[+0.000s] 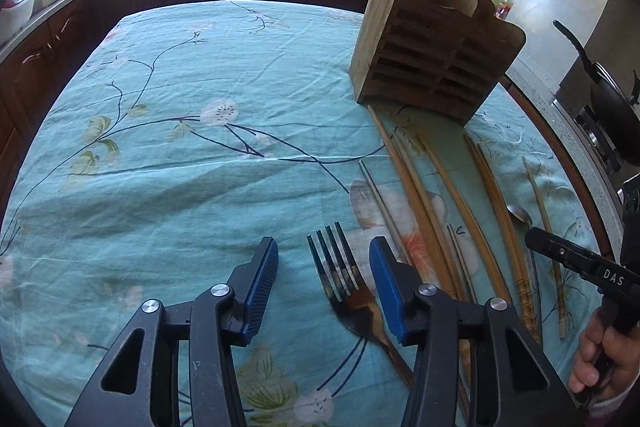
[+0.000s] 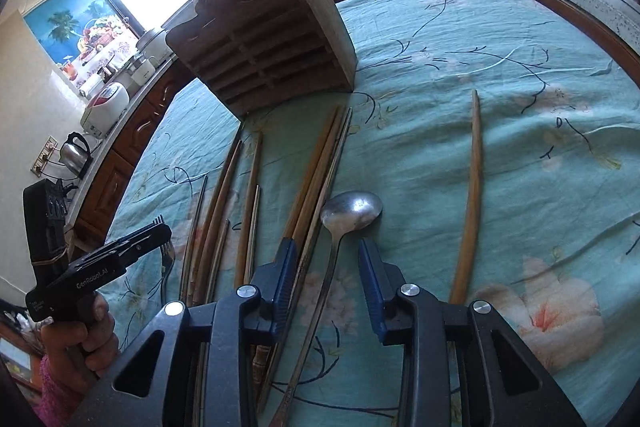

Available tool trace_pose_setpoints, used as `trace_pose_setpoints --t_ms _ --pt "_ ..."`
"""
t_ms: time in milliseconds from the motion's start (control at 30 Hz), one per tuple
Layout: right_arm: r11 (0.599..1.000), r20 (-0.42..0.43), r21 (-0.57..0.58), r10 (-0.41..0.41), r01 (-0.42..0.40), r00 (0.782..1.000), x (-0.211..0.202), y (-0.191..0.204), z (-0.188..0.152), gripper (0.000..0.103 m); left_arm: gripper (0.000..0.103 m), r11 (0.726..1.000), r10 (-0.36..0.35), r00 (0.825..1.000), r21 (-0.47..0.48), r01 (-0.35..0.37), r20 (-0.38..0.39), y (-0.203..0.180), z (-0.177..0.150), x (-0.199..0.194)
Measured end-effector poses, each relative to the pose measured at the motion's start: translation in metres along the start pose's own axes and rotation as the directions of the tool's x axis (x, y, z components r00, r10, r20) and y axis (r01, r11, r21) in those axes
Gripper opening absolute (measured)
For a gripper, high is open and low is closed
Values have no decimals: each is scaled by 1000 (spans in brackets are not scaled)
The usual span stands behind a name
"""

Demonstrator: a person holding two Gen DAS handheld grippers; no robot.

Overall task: Organize utensils
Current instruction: 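Close the right tool on the silver spoon while the left tool grasps the silver fork, then lift the spoon with the right tool while the left tool carries the fork to the holder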

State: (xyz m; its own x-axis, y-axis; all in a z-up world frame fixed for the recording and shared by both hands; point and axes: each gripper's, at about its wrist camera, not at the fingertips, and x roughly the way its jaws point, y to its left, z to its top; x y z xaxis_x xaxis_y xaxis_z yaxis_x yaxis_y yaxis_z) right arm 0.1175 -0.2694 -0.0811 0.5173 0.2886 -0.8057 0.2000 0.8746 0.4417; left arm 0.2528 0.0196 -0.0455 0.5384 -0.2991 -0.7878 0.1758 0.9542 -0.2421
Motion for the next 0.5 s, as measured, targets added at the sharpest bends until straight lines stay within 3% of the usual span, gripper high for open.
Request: trace_pose_setpoints --t_ms 33,67,133,200,500 --pt "1000 -1 8 14 -14 1000 1 -1 1 28 25 1000 -12 1000 0 12 -5 0 0 2" --pt "1000 -7 15 23 -23 1000 2 -3 2 17 21 1000 -25 1000 0 25 -8 0 0 3" --pt "999 -11 26 31 -31 999 5 -6 2 5 14 998 -58 998 -5 58 -10 1 1 5" --pt "998 -9 37 53 -52 999 4 -9 0 4 2 995 -95 995 -18 95 -18 3 -1 4" --pt "997 84 -15 75 -74 994 -31 4 -1 2 0 991 -131 990 -26 132 62 4 -7 -40"
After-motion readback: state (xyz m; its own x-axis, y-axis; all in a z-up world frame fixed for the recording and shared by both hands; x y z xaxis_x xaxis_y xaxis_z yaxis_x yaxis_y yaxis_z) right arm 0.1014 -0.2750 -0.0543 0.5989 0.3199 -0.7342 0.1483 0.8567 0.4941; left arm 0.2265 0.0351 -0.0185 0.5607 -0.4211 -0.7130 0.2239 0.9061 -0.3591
